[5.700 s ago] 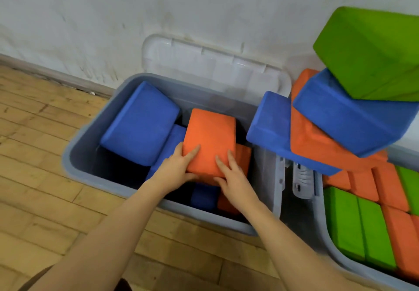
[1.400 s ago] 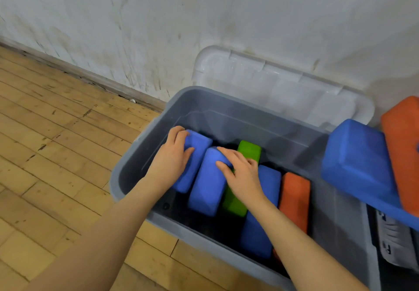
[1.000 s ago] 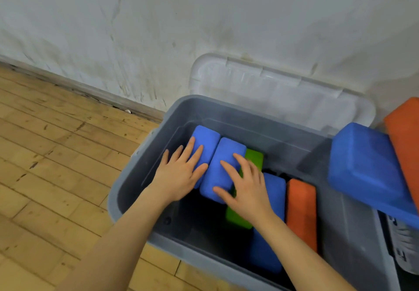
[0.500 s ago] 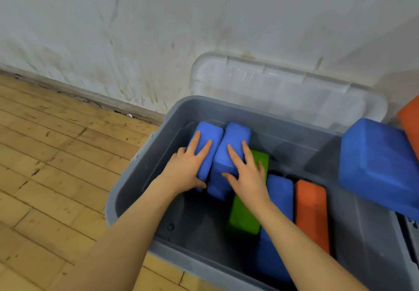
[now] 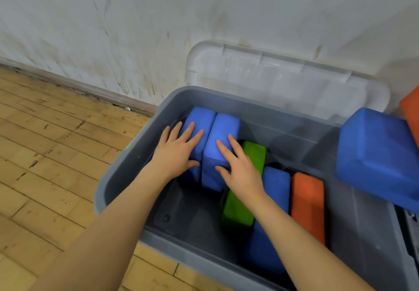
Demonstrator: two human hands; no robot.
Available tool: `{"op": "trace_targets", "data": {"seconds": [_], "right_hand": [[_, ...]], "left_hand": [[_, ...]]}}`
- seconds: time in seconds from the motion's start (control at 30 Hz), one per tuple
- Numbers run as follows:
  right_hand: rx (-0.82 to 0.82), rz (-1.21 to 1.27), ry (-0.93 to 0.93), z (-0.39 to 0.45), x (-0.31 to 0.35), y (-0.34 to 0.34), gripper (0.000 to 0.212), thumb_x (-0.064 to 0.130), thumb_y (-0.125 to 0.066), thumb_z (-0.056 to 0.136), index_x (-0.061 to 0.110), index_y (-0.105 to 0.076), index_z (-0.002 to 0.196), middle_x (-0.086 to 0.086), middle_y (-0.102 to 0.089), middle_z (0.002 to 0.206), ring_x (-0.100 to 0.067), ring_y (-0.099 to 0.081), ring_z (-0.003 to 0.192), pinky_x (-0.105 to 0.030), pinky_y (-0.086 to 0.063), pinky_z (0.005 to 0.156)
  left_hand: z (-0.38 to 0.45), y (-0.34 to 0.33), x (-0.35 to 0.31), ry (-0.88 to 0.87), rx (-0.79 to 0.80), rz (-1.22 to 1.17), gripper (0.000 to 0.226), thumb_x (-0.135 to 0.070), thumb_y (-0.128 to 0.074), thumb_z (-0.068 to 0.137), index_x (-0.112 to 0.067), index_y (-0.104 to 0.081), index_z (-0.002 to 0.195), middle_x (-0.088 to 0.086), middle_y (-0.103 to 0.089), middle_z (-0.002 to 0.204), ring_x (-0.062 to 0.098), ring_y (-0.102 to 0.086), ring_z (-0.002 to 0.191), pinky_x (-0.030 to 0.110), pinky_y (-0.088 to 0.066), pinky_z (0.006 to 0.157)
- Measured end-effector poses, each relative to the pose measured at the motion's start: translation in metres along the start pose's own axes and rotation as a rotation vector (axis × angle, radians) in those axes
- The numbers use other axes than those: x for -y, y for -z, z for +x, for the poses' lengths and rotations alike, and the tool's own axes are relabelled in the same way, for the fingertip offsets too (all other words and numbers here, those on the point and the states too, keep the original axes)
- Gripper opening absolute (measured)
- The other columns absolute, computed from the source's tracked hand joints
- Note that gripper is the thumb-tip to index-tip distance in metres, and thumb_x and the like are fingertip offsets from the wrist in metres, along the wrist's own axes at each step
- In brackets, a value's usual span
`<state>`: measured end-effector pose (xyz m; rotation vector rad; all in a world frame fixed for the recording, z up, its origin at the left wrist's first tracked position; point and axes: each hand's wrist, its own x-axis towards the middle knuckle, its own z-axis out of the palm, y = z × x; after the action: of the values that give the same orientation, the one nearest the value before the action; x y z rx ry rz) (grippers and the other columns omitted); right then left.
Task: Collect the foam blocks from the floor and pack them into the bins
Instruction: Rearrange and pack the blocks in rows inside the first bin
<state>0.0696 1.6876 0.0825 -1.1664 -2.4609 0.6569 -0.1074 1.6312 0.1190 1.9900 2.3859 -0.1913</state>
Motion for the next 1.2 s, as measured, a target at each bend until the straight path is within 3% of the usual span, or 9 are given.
{"op": "trace_targets", "data": {"seconds": [0.07,0.13,0.23,0.33,0.5,0.63,0.8,1.0,1.2], "right_hand": [[0.025,0.066,-0.022,-0.014,-0.005,0.015,0.073,0.031,-0.061,0.089,0.041,-0.018,0.147,0.010,-0.005,0.158,-0.020,-0.031,0.136,-0.040,-0.049,0.089],[0.035,0.093,-0.030,-0.030,-0.015,0.032,0.072,0.033,-0.062,0.089,0.037,-0.021,0.147,0.008,-0.014,0.157,-0.016,-0.028,0.139,-0.041,-0.044,0.098],[0.115,-0.031,0.005,-0.056,-0.036,0.053,0.062,0.038,-0.060,0.089,0.024,-0.035,0.144,0.002,-0.036,0.148,-0.023,-0.042,0.130,-0.041,-0.040,0.102],[0.250,-0.109,0.023,-0.077,-0.057,0.068,0.055,0.044,-0.056,0.090,0.020,-0.045,0.139,-0.001,-0.045,0.141,-0.025,-0.047,0.126,-0.040,-0.039,0.101],[0.580,-0.305,0.031,-0.099,-0.076,0.068,0.071,0.066,-0.032,0.090,0.029,-0.021,0.150,0.003,-0.014,0.158,-0.018,-0.016,0.145,-0.036,-0.009,0.116],[0.685,-0.363,0.021,-0.101,-0.079,0.059,0.082,0.070,-0.033,0.087,0.027,-0.006,0.152,0.004,0.009,0.159,-0.022,0.007,0.146,-0.050,0.005,0.113],[0.793,-0.336,-0.023,-0.107,-0.084,0.057,0.118,0.085,-0.050,0.064,0.033,0.012,0.149,0.009,0.029,0.153,-0.027,0.028,0.140,-0.060,0.014,0.107],[0.754,-0.443,-0.005,-0.109,-0.078,0.049,0.133,0.079,-0.064,0.057,0.029,0.021,0.147,0.006,0.037,0.150,-0.029,0.033,0.137,-0.062,0.016,0.105],[0.662,-0.535,0.006,-0.108,-0.067,0.053,0.121,0.074,-0.063,0.064,0.026,0.007,0.151,-0.004,0.018,0.157,-0.033,0.014,0.144,-0.060,0.004,0.110]], "left_hand": [[-0.013,0.010,-0.013,0.006,0.025,-0.062,0.083,-0.054,-0.045,0.091,-0.027,0.008,0.149,0.001,0.019,0.156,0.028,0.011,0.144,0.045,0.002,0.115],[-0.027,0.019,-0.032,0.005,-0.033,-0.194,0.078,-0.053,-0.043,0.093,-0.027,0.003,0.150,0.001,0.016,0.157,0.025,0.009,0.145,0.042,0.001,0.115],[-0.039,0.025,-0.066,-0.132,-0.094,-0.269,0.071,-0.052,-0.044,0.092,-0.028,-0.011,0.150,-0.001,0.002,0.158,0.021,0.001,0.145,0.038,-0.003,0.113],[-0.045,0.022,-0.094,-0.204,0.025,-0.255,0.065,-0.051,-0.047,0.092,-0.028,-0.022,0.148,-0.003,-0.009,0.158,0.019,-0.005,0.145,0.038,-0.007,0.113],[-0.053,0.009,-0.132,-0.117,0.187,-0.146,0.054,-0.044,-0.043,0.095,-0.025,-0.031,0.145,-0.005,-0.010,0.157,0.021,0.006,0.145,0.047,0.000,0.114],[-0.055,0.001,-0.147,-0.111,0.242,-0.073,0.062,-0.047,-0.046,0.093,-0.028,-0.023,0.148,-0.007,-0.005,0.158,0.020,0.010,0.145,0.051,0.005,0.113],[-0.053,-0.009,-0.132,-0.158,0.433,-0.005,0.072,-0.046,-0.052,0.090,-0.025,-0.017,0.149,-0.003,-0.008,0.158,0.022,0.002,0.145,0.049,0.001,0.115],[-0.042,-0.015,-0.118,-0.340,0.447,0.048,0.079,-0.046,-0.054,0.090,-0.023,-0.009,0.151,0.003,-0.007,0.158,0.025,-0.011,0.143,0.042,-0.015,0.113],[-0.032,-0.026,-0.105,-0.546,0.288,0.189,0.081,-0.060,-0.041,0.089,-0.020,-0.006,0.150,0.004,-0.005,0.158,0.026,-0.019,0.141,0.038,-0.025,0.109]]}}
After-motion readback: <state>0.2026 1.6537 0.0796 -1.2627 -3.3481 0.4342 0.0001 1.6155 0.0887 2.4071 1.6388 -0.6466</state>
